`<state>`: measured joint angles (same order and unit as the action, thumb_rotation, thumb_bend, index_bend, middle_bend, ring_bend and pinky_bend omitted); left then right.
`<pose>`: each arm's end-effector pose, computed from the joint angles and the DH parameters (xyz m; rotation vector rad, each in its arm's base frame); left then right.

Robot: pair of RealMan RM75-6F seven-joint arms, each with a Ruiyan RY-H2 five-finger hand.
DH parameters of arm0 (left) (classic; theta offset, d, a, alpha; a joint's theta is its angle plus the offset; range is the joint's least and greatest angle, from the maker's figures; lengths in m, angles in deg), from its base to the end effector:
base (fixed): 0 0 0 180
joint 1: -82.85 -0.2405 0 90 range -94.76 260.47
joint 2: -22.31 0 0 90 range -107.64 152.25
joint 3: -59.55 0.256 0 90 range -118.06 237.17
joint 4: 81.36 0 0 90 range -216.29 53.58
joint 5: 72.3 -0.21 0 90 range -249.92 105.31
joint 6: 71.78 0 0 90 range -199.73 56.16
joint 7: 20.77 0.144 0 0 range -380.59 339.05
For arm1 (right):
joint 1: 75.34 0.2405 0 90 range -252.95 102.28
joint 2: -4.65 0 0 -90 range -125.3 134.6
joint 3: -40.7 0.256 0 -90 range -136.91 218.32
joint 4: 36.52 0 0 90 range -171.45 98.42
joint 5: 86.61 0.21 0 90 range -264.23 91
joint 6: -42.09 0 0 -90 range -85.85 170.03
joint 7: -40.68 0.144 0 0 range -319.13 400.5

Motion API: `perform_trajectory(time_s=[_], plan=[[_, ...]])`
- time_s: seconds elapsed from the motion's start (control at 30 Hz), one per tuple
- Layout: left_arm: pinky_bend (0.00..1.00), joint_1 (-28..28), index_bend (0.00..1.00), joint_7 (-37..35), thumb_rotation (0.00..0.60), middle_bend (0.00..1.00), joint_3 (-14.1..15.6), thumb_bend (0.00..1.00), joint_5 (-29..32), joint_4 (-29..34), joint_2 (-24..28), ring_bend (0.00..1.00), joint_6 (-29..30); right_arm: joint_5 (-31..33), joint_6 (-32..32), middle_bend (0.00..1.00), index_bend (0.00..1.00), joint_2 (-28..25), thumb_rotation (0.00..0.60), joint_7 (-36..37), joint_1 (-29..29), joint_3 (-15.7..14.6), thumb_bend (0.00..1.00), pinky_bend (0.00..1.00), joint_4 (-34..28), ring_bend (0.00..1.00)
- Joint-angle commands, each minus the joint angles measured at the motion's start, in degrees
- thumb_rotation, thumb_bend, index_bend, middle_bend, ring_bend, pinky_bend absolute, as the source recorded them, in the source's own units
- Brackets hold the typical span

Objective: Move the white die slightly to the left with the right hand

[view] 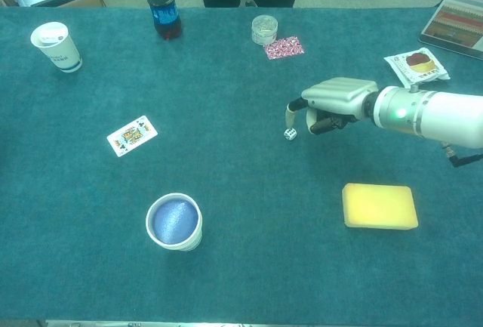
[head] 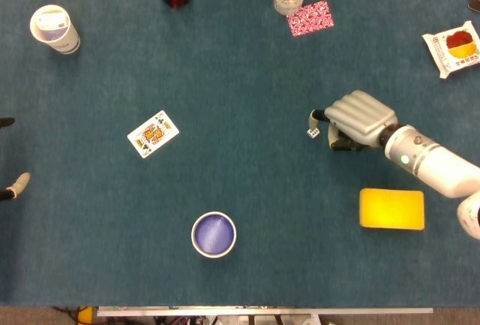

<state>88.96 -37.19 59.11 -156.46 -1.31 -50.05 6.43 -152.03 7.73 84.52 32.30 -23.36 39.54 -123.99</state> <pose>-0.3500 0.1803 0.1136 -1.3432 -1.1919 -0.9548 -0.1671 -0.3229 -0.0293 2.2863 -1.0791 0.5639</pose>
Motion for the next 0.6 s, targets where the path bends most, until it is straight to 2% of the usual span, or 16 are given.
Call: perform_trajectory(time_s=[0.03,0.6], plan=[[0.36,0.16,0.19,0.24,0.600,0.07,-0.07,0.21,-0.12,0.19,0.11,0.08,-0.04,-0.79,-0.02,1.00,0.33,-0.23,0.310,0.49,-0.27,0.16,1.00,1.00,-0.16,1.00],[0.36,3.54,0.19,6.10,0.600,0.07,-1.26,0.21,-1.81,3.84,2.33,0.08,-1.45,-1.66,-1.59,1.00,0.33,-2.66,0.317,-0.59,-1.62,0.26,1.00,1.00,-2.00,1.00]])
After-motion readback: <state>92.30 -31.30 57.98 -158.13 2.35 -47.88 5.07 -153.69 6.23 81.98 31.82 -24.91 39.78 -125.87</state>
